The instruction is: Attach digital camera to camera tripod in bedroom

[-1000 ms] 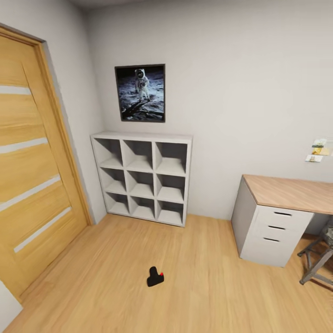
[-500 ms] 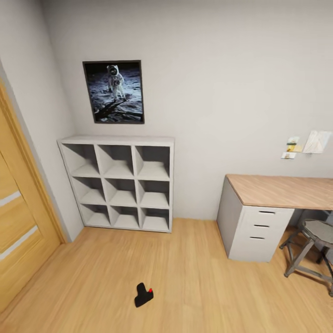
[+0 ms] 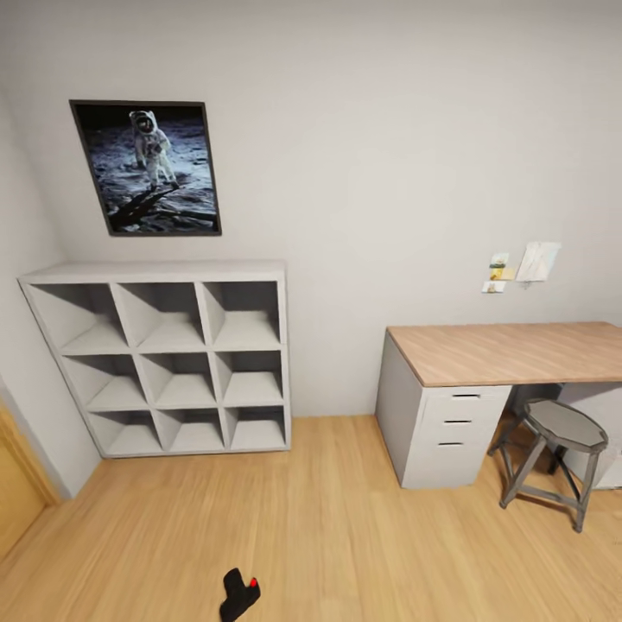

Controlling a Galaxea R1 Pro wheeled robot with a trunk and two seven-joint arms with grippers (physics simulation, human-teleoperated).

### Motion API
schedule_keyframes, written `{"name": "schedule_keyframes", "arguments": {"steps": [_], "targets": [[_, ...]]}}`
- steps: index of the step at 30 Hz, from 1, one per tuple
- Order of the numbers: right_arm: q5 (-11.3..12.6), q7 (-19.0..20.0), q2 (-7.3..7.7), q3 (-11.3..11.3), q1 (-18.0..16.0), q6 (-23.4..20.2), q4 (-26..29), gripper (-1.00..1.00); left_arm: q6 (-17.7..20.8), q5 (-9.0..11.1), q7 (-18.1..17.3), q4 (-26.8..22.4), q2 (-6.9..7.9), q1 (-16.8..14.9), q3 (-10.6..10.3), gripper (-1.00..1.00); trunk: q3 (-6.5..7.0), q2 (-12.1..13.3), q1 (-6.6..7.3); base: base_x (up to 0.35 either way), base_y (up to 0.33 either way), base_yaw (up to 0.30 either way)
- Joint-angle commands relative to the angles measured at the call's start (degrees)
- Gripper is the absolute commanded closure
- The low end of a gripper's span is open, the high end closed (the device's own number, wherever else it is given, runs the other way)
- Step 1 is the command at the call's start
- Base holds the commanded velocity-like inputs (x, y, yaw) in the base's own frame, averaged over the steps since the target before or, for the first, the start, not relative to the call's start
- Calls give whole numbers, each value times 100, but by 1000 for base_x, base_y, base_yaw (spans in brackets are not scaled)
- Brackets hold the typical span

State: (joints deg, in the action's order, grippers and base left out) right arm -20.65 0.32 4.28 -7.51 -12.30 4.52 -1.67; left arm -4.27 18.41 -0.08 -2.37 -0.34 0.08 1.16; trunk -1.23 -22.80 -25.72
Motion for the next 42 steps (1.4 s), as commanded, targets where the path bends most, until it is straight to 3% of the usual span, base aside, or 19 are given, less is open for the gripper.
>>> {"name": "schedule_keyframes", "arguments": {"steps": [1,16,29,42], "targets": [[-44,3,2,-49,-10,32,-18,-100,-11,23,-1,-7,-1,1,9,-100,-12,-12,-6,203,3,-292],[-46,3,2,-49,-10,32,-18,-100,-12,23,-1,-9,-1,1,47,-100,-12,-12,-6,44,1,-277],[-110,11,15,-17,-10,32,-18,-100,-12,32,6,-8,7,1,68,-100,-12,-12,-6,1,15,-29],[-114,10,10,-6,-10,30,-18,-100,-4,42,8,-1,8,1,68,-100,-12,-12,-6,0,297,0]]}}
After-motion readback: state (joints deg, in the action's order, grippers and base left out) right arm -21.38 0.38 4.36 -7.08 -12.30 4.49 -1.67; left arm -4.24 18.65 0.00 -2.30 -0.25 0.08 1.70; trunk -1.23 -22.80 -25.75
